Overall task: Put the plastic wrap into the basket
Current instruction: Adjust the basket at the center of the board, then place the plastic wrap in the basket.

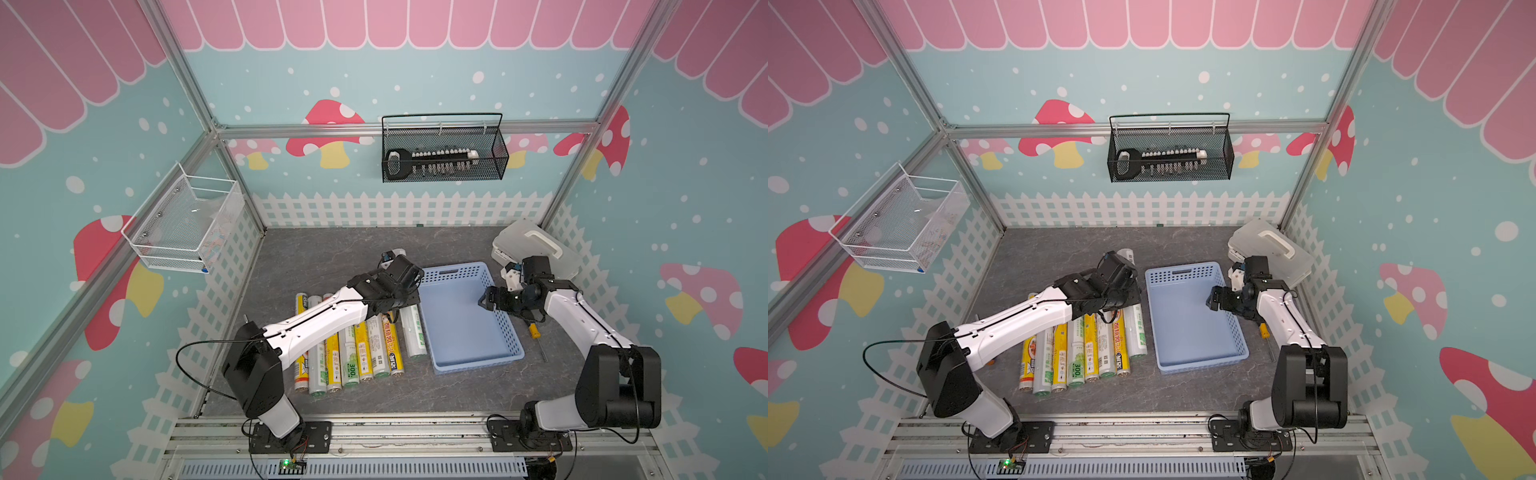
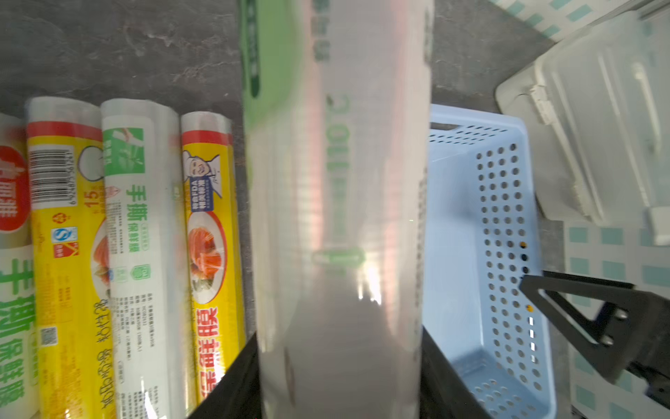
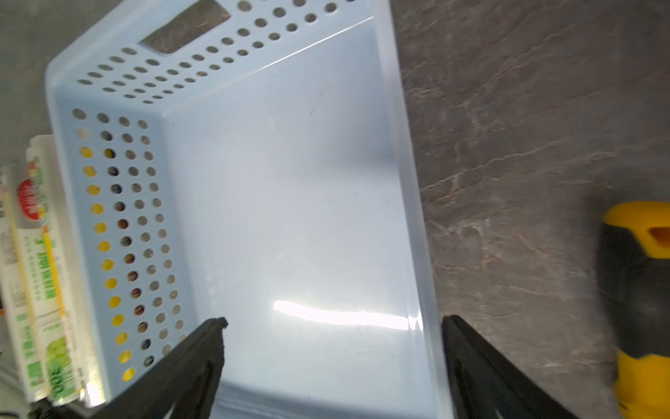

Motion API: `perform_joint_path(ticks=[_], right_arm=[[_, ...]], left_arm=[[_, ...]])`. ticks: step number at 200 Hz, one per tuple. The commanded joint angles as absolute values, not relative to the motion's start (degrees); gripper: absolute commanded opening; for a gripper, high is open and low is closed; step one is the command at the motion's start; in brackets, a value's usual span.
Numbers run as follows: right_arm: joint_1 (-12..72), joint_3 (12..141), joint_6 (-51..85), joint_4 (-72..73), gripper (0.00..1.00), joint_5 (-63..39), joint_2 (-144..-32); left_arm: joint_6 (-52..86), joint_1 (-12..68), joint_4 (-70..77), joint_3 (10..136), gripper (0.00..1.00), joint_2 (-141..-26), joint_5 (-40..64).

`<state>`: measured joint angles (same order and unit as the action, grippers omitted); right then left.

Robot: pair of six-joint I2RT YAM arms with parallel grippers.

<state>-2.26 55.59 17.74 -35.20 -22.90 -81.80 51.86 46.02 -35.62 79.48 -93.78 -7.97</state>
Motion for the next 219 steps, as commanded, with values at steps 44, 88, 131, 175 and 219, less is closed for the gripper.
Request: perform_joint_path(ticks=[44, 88, 131, 175, 219], right_arm=[[-2.4, 48.0, 22.0, -32.4, 0.94, -33.2, -71.9], [-3.6, 48.9, 22.3, -37.7, 0.97, -12.9, -65.1], [-3.6, 47.5, 22.2, -38.1, 0.99, -12.6, -59.6], [-3.6, 46.0, 21.4, -38.0, 0.99, -15.7, -58.3], [-3.6, 45.0, 21.9, -36.7, 0.99, -18.0, -58.7]], left_arm=[[51.9, 48.0, -22.9, 85.5, 0.23, -100.0, 6.2], [54.0, 49.4, -19.0, 95.0, 0.21, -111.7, 13.4], [56.6, 51.4, -18.8, 100.7, 0.20, -119.4, 15.2], [59.4, 53.7, -17.8, 101.0, 0.20, -122.5, 12.7], [61.6, 54.4, -15.0, 103.2, 0.20, -126.7, 9.3]])
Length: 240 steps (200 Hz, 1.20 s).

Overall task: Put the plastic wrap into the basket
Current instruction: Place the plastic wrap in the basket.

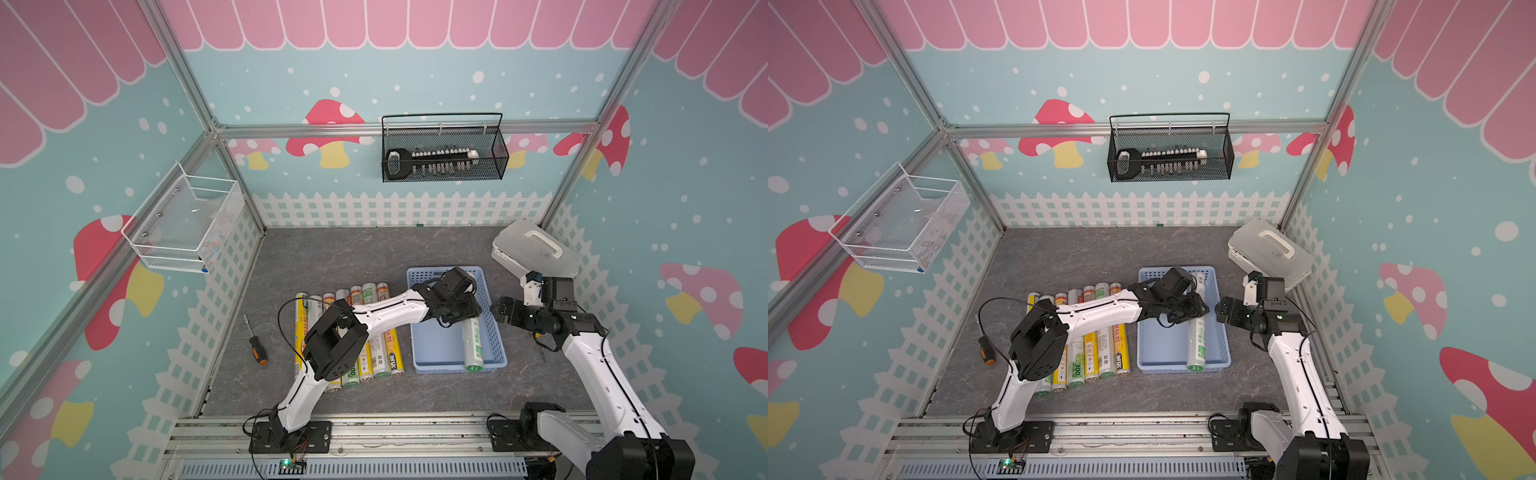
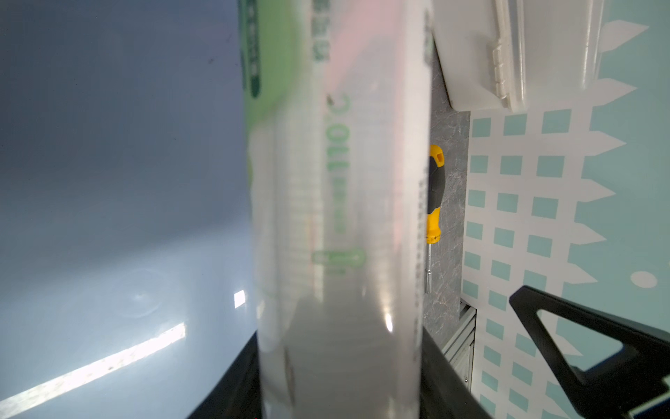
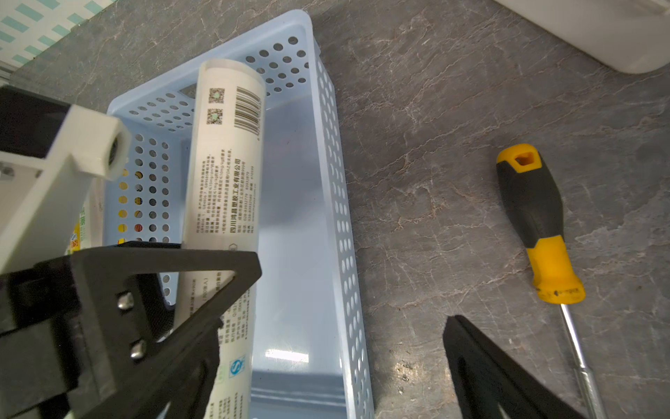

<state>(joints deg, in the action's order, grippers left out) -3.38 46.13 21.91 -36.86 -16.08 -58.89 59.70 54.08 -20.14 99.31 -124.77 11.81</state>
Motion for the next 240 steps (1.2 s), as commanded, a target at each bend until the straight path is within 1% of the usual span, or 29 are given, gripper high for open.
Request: perform_joint_path(ticks=[1, 39, 111, 133, 146, 158, 195, 219, 240], right_arm=[[-3.6, 45.0, 22.0, -36.7, 0.99, -18.0, -58.8], [-3.6, 44.0, 21.4, -36.8, 0.99, -17.9, -58.1], [-3.6, 42.2, 22.5, -37.0, 0.99, -13.8, -55.0], [-3.6, 41.9, 22.6, -37.0, 0.99, -13.7, -53.5], [-3.6, 42.3, 22.6, -37.2, 0.99, -14.1, -53.3], [-3.6, 42.6, 22.5, -37.4, 0.99, -14.8, -53.5], [-3.6, 41.7, 21.8, -36.6, 1.00, -14.7, -54.1], [-3.6, 41.0, 22.1, -35.6, 1.00, -16.0, -54.5], [-3.6, 41.1, 22.0, -35.7, 0.99, -16.2, -54.8]], left_arm=[[61.5, 54.4, -15.0, 103.3, 0.21, -126.8, 9.3], [62.1, 53.9, -13.5, 104.5, 0.20, -128.2, 5.7], [64.1, 54.0, -13.8, 107.3, 0.20, -132.6, 5.3], [64.1, 54.1, -13.7, 108.1, 0.25, -134.0, 4.6], [64.7, 54.1, -13.6, 109.4, 0.30, -135.2, 5.2], [63.7, 54.2, -13.7, 111.0, 0.36, -136.2, 6.3], [64.6, 54.0, -13.8, 109.5, 0.49, -136.6, 7.2], [64.7, 54.0, -13.9, 108.4, 0.64, -135.6, 7.3], [65.3, 53.9, -13.8, 107.2, 0.70, -133.9, 7.9]])
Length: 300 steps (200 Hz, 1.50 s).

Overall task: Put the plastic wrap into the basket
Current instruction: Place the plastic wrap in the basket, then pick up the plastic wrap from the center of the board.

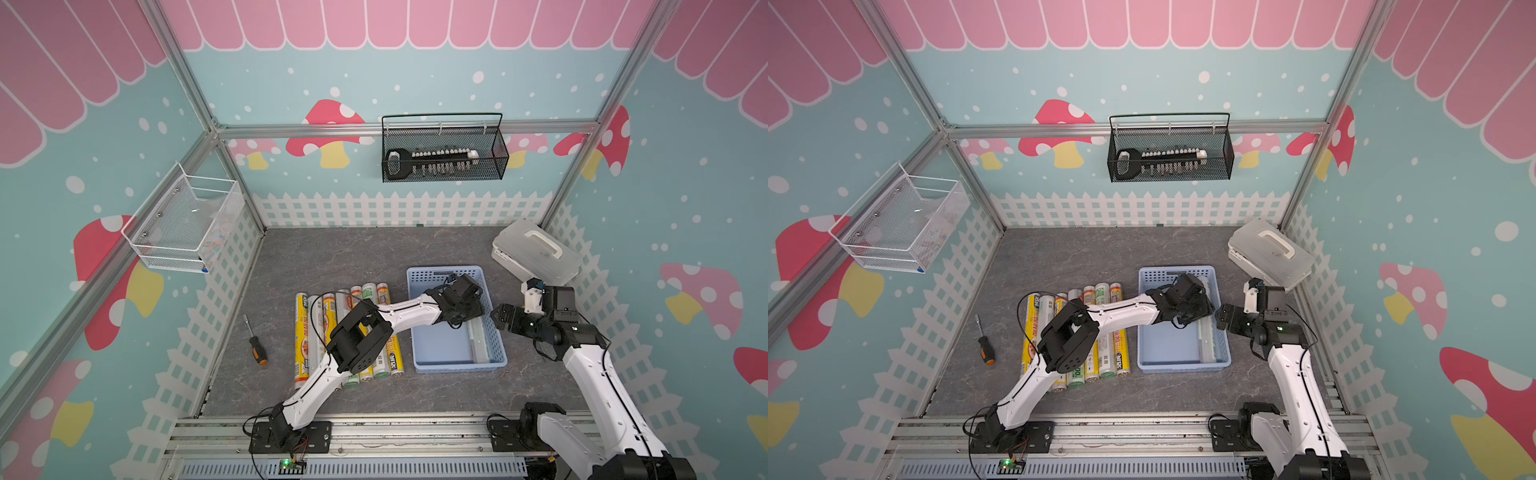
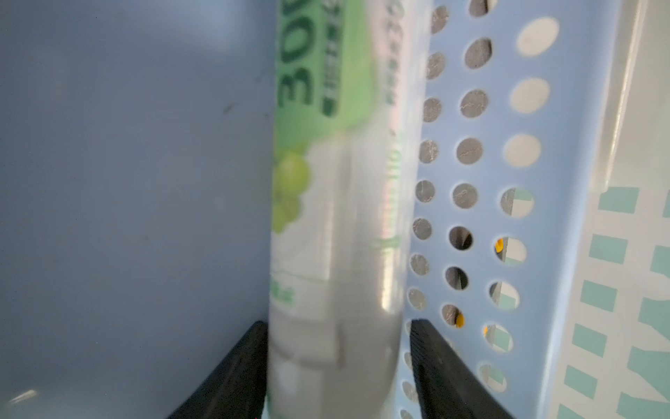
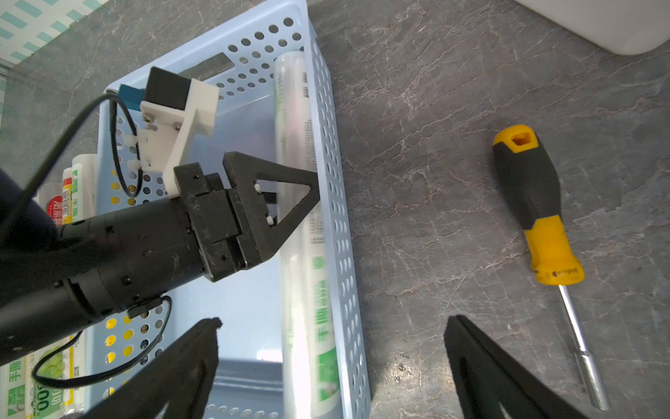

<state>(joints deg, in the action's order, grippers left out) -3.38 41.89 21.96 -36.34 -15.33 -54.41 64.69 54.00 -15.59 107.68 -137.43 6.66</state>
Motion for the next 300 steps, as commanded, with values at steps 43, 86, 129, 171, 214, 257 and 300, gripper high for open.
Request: perform_joint_path(ticks=[43, 86, 129, 171, 214, 257, 300], right_arm=[[-3.6, 41.2, 22.1, -36.1, 1.00, -15.9, -54.0], [-3.6, 41.2, 22.6, -34.9, 0.99, -17.1, -51.1], [-3.6, 39.8, 22.4, -30.0, 0.99, -28.8, -50.8], [-1.8, 40.7, 23.8, -25.5, 0.93, -40.1, -52.1], [9.8, 45.3, 22.9, -24.1, 0.93, -33.6, -54.3], [24.5, 54.2, 22.9, -23.6, 0.89, -26.3, -68.4], [33.2, 61.1, 22.2, -26.8, 0.88, -17.9, -77.5]], left_arm=[[65.1, 53.8, -13.8, 104.0, 0.71, -128.8, 9.6], [55.0, 53.5, -13.8, 95.2, 0.71, -115.7, 4.3], [41.4, 49.8, -13.3, 86.1, 0.69, -102.6, -3.5], [35.6, 44.5, -16.9, 78.5, 0.62, -92.8, -7.3], [37.6, 36.6, -20.3, 63.0, 0.57, -81.6, -5.2], [39.1, 33.3, -27.0, 56.3, 0.57, -78.6, -3.7], [40.5, 33.2, -33.4, 55.7, 0.54, -82.5, -7.3]])
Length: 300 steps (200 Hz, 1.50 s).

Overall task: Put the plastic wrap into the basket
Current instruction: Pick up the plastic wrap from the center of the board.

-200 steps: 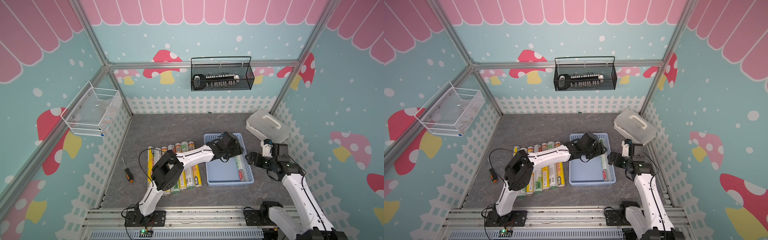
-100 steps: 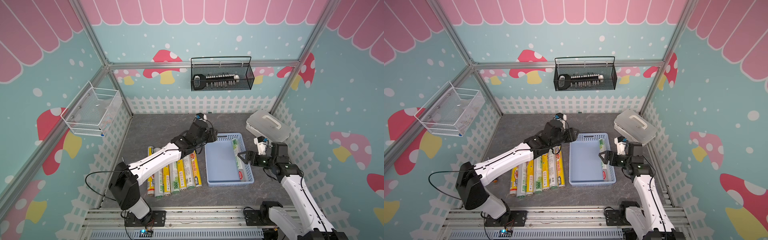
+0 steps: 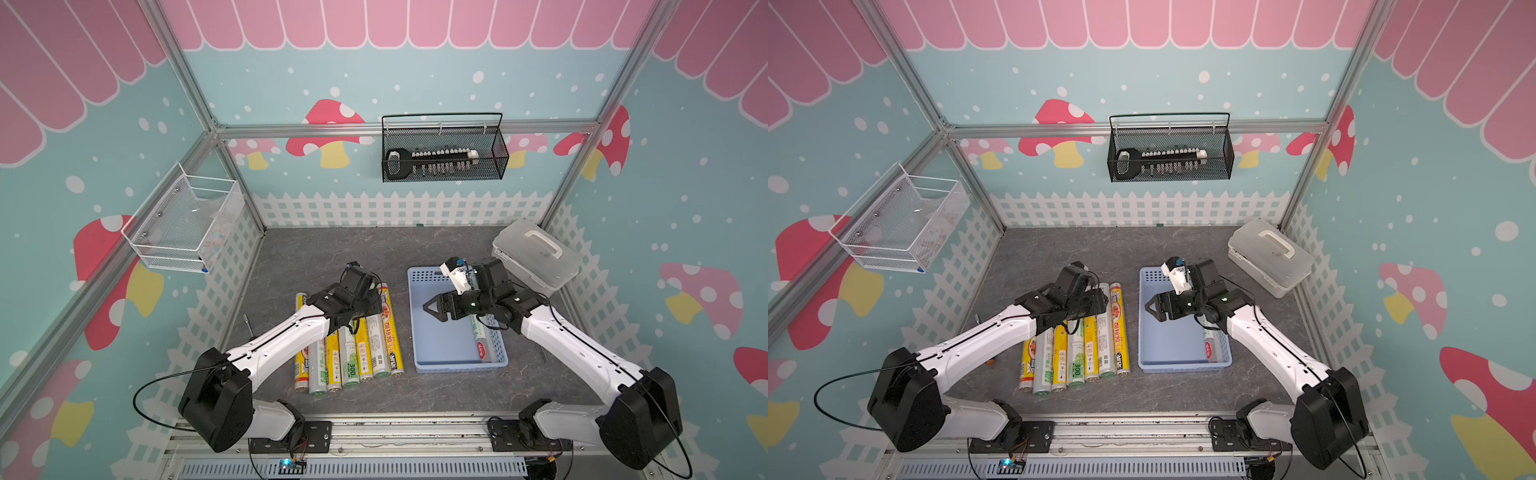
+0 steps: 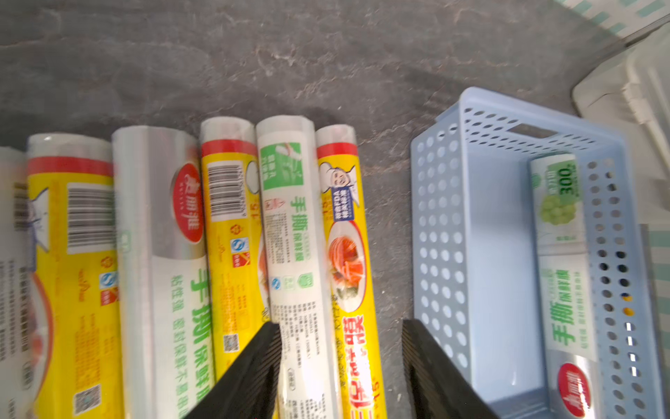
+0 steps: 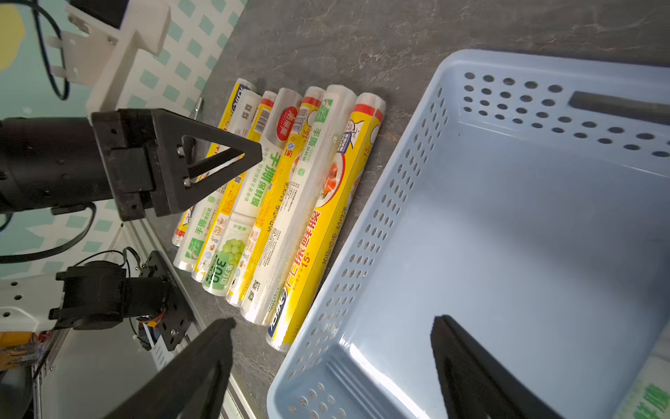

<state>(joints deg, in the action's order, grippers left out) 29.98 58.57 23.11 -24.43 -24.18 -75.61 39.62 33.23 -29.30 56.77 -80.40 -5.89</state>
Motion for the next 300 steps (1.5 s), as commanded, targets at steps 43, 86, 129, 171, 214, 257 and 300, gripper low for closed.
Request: perform_joint_path(ticks=[43, 86, 129, 171, 214, 257, 300], right_arm=[[35.8, 61.1, 22.4, -29.1, 0.88, -12.2, -76.5], [35.8, 57.0, 23.3, -29.2, 0.90, -6.2, -71.3], [35.8, 55.7, 24.7, -29.6, 0.92, -2.5, -71.0], [35.8, 55.6, 25.1, -29.8, 0.93, -1.3, -71.9], [35.8, 55.7, 24.9, -29.9, 0.94, -0.4, -73.4], [35.6, 55.6, 25.2, -30.7, 0.96, 2.2, -73.2], [35.7, 54.8, 26.3, -31.1, 0.96, 3.8, -71.5]], left_arm=[[39.9, 34.0, -33.4, 58.7, 0.49, -88.7, -4.1], [41.0, 37.2, -35.1, 64.1, 0.49, -92.7, -7.3], [41.6, 40.5, -34.6, 68.3, 0.48, -97.3, -7.5], [43.3, 40.7, -35.7, 70.4, 0.47, -102.5, -9.5], [43.6, 40.8, -36.4, 72.4, 0.49, -106.3, -9.9], [43.8, 40.9, -36.5, 75.0, 0.49, -111.3, -8.2], [43.9, 40.9, -36.4, 77.3, 0.52, -114.7, -7.4]])
